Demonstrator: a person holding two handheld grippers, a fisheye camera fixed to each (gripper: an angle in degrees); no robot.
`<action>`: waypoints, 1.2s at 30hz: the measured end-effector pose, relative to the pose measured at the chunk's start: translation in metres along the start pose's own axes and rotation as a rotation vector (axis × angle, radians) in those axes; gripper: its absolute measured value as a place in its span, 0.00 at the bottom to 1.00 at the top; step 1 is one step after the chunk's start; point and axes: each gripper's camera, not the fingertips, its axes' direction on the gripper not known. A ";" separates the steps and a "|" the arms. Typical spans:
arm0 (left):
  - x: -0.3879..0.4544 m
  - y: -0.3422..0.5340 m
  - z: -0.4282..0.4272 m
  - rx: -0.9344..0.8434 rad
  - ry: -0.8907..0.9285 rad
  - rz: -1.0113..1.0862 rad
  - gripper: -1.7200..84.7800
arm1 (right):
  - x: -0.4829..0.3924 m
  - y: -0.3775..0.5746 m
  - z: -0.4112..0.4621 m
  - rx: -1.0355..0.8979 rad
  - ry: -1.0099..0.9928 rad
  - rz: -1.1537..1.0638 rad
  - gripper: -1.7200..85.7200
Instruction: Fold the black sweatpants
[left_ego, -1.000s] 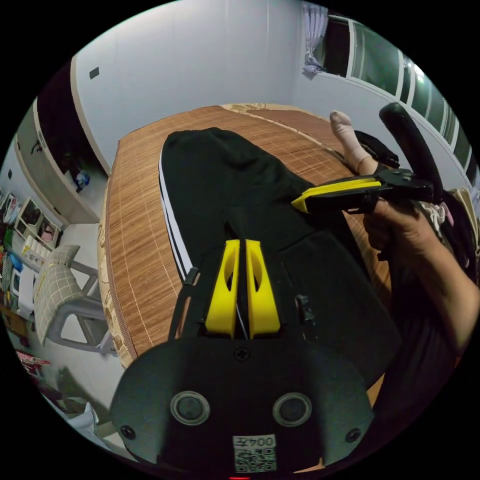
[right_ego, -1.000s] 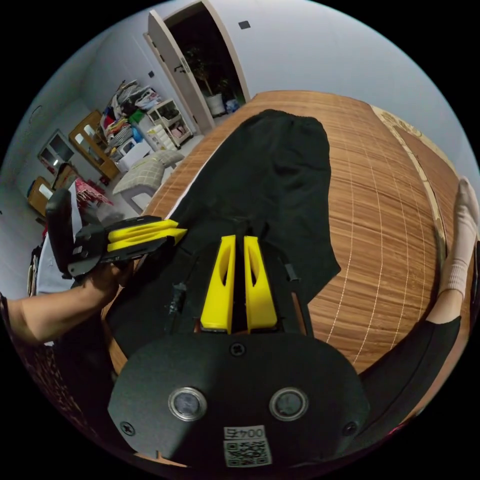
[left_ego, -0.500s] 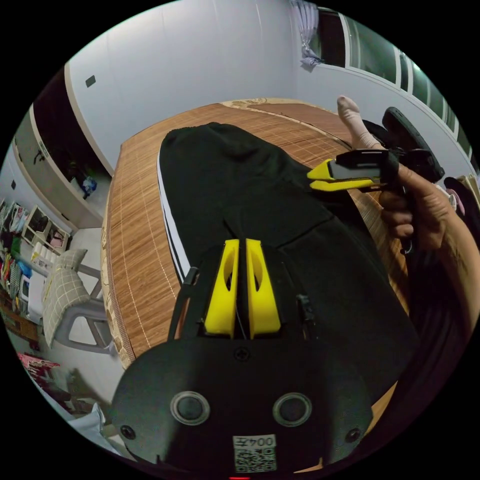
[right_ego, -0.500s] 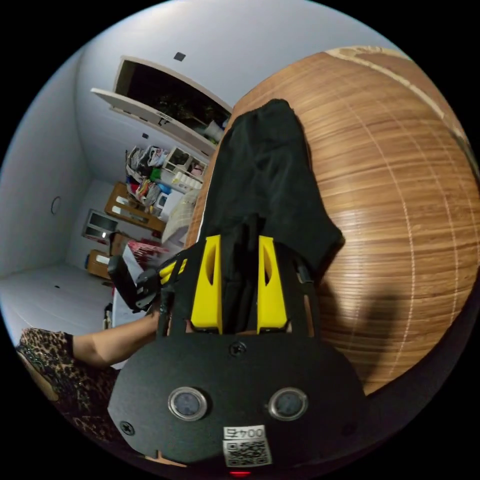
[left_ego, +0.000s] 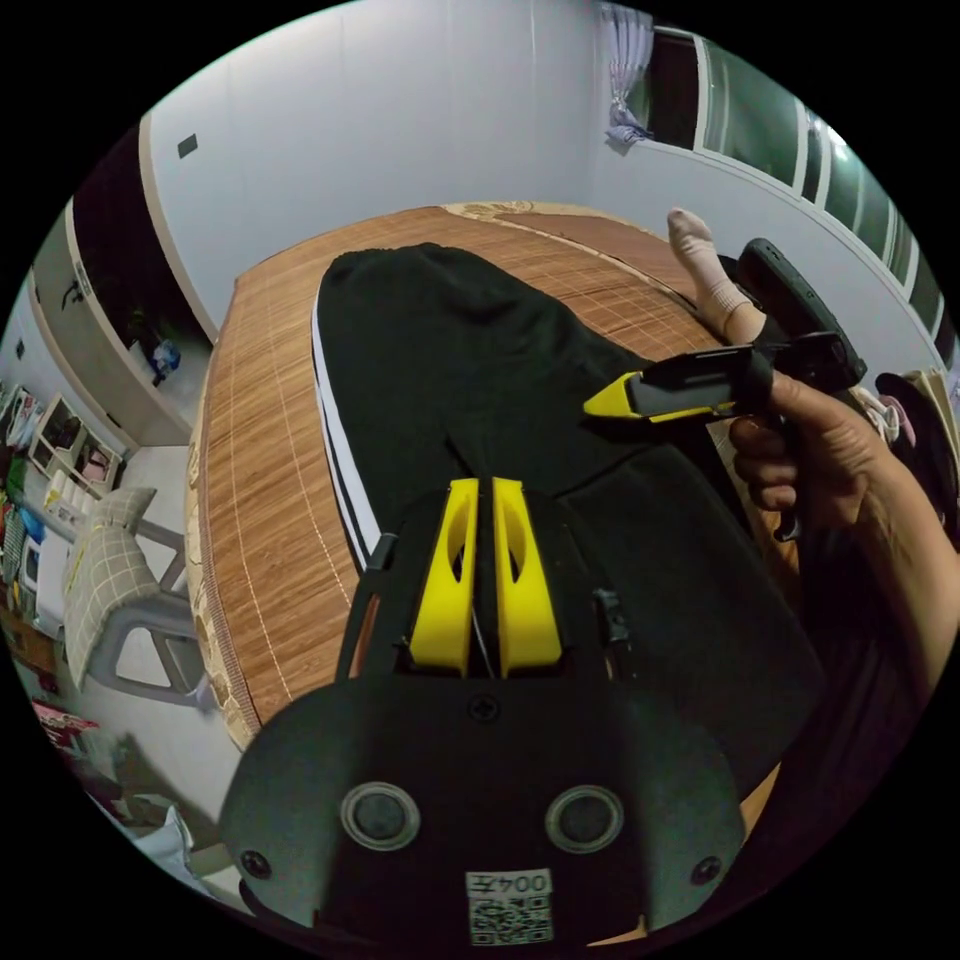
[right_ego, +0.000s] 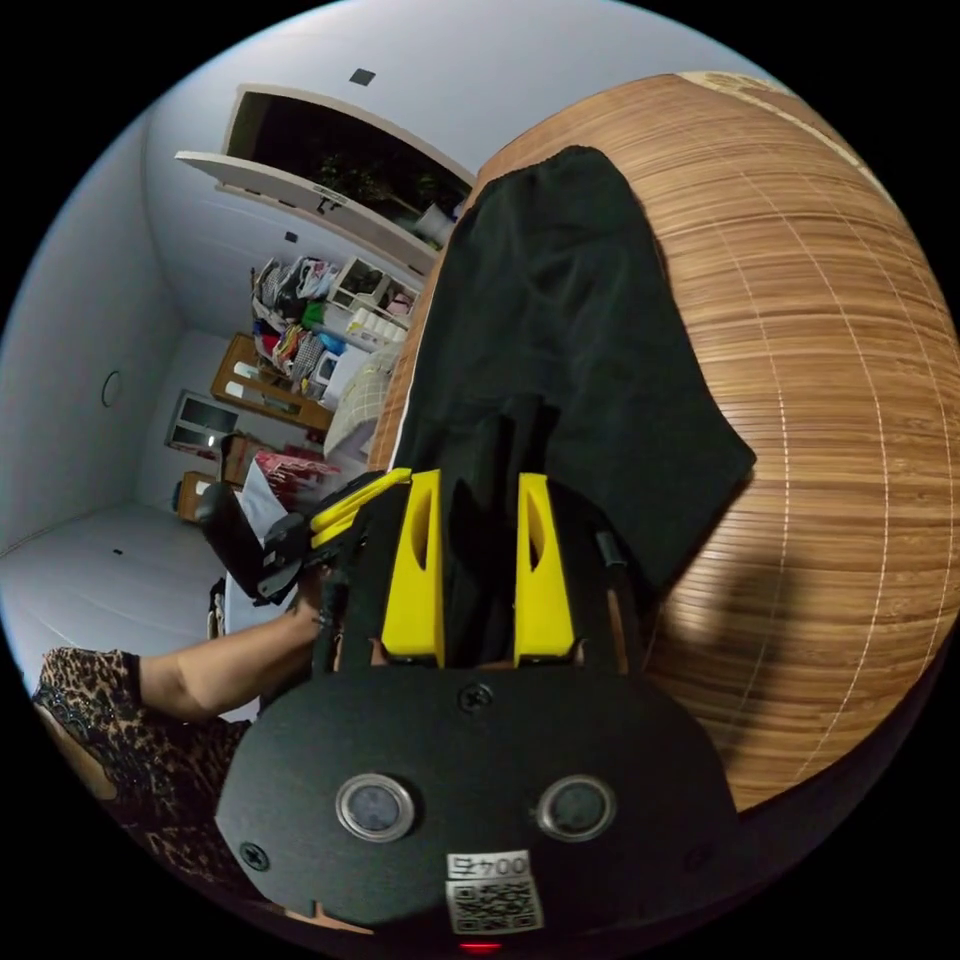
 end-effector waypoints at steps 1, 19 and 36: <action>-0.007 -0.001 0.001 0.001 0.014 -0.007 0.05 | 0.001 0.000 -0.001 0.010 0.030 0.004 0.14; -0.142 -0.028 0.013 0.002 0.397 -0.126 0.13 | -0.022 0.006 -0.008 0.072 0.026 -0.046 0.09; -0.264 -0.070 0.045 -0.117 0.950 -0.033 0.23 | -0.109 0.039 -0.033 0.060 -0.153 -0.472 0.08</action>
